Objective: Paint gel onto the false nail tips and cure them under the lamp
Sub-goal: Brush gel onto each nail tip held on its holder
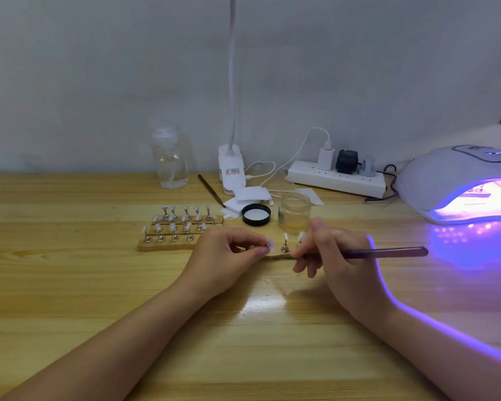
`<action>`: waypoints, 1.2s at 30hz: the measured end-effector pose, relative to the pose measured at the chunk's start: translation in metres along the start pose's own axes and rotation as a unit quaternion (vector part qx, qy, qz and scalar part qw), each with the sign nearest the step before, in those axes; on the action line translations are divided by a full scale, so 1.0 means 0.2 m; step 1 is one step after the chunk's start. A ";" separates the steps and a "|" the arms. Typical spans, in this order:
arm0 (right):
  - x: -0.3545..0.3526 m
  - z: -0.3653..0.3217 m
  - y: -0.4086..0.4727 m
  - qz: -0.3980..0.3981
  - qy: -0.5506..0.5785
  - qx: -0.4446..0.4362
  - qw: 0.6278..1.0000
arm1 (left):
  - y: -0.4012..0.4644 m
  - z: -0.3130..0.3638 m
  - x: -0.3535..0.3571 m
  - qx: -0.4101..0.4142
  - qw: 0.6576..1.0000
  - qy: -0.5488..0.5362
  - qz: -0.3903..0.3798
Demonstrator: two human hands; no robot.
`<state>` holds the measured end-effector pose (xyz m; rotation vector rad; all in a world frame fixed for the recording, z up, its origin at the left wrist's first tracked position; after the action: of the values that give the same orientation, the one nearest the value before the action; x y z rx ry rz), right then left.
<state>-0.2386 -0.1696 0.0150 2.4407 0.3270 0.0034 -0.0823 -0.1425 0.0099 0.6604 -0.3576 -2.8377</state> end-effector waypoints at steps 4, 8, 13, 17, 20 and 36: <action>0.00 -0.01 0.01 -0.009 -0.030 -0.019 0.999 | 0.00 0.00 0.00 -0.002 1.000 -0.004 -0.001; 0.01 0.01 0.01 -0.024 -0.017 0.011 1.000 | 0.00 0.01 0.00 0.000 1.000 0.001 0.003; 0.00 0.00 0.00 -0.010 -0.004 0.000 1.000 | 0.00 0.00 0.00 -0.004 1.000 -0.003 0.004; 0.02 -0.01 0.01 -0.043 -0.058 -0.025 0.997 | 0.00 0.00 0.00 -0.001 1.000 -0.005 0.002; 0.03 0.00 0.00 -0.047 -0.043 -0.009 0.998 | 0.00 0.00 0.00 -0.001 1.000 -0.008 0.003; 0.00 0.00 0.00 0.003 0.003 0.003 1.000 | 0.00 0.00 -0.01 -0.004 1.000 -0.027 0.011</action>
<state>-0.2393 -0.1699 0.0150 2.4487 0.3233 0.0117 -0.0811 -0.1418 0.0102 0.5758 -0.3586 -2.8380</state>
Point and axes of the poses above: each hand's wrist, its own y-axis towards the middle knuckle, its own x-axis out of the palm, z = x × y, the point moved 5 cm from there along y, towards the middle knuckle, and after that the axes turned 4 degrees about -x, right-handed, at the moved point
